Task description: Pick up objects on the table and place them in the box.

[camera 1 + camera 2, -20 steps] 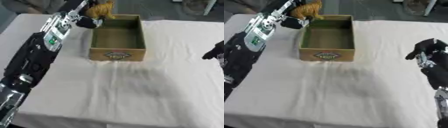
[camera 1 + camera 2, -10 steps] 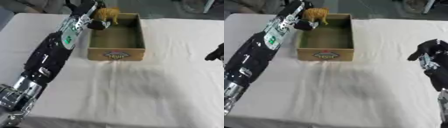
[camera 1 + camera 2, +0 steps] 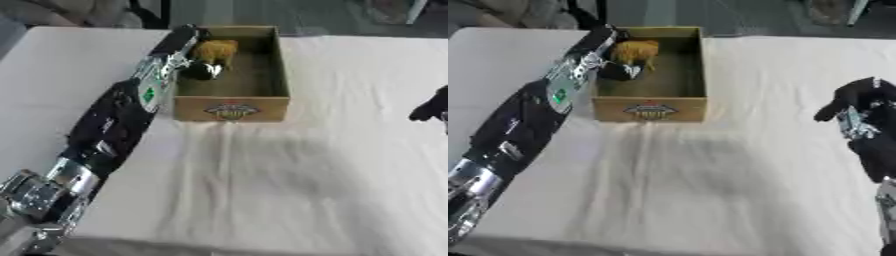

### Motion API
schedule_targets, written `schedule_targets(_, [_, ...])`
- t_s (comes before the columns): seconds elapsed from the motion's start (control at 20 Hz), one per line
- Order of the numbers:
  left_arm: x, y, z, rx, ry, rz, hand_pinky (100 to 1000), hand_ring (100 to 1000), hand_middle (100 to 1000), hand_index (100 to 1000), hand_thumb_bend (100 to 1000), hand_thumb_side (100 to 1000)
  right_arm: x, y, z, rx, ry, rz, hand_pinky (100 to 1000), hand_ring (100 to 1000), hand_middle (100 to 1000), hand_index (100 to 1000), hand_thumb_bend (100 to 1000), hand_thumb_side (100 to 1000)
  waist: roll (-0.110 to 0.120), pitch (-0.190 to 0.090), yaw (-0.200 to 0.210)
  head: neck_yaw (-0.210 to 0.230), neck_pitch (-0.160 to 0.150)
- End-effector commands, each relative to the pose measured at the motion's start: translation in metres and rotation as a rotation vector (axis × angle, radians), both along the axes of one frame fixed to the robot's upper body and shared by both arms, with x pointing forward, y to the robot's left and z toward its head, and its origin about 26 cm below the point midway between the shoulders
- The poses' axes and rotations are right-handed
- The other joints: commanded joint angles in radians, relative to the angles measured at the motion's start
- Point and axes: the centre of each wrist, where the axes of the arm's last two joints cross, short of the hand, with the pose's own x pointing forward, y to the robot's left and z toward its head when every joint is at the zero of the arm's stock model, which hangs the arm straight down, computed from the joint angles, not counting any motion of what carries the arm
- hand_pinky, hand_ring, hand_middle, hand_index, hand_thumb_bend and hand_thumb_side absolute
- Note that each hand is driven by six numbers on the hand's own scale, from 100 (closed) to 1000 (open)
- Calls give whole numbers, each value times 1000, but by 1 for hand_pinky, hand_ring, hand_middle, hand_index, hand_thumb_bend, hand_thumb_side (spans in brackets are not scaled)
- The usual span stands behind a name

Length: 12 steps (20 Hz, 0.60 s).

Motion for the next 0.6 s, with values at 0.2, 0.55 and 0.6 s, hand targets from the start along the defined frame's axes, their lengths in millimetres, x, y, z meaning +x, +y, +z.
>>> schedule_targets(0.2, [2, -4, 4, 25, 84, -32, 456, 390, 462, 615, 100, 245, 0, 2, 12, 5, -37, 13, 450, 402, 278, 505, 100, 158, 1, -13, -4, 2, -16])
schedule_targets(0.55, [0, -5, -9, 58, 155, -45, 671, 719, 731, 814, 329, 187, 0, 1, 12, 6, -36, 8, 450, 402, 277, 505, 100, 157, 0, -13, -3, -3, -19])
schedule_targets(0.6, [0, -5, -9, 65, 156, -44, 704, 753, 760, 824, 373, 229, 0, 1, 12, 5, -36, 8, 450, 402, 277, 505, 100, 158, 0, -13, -2, -3, -20])
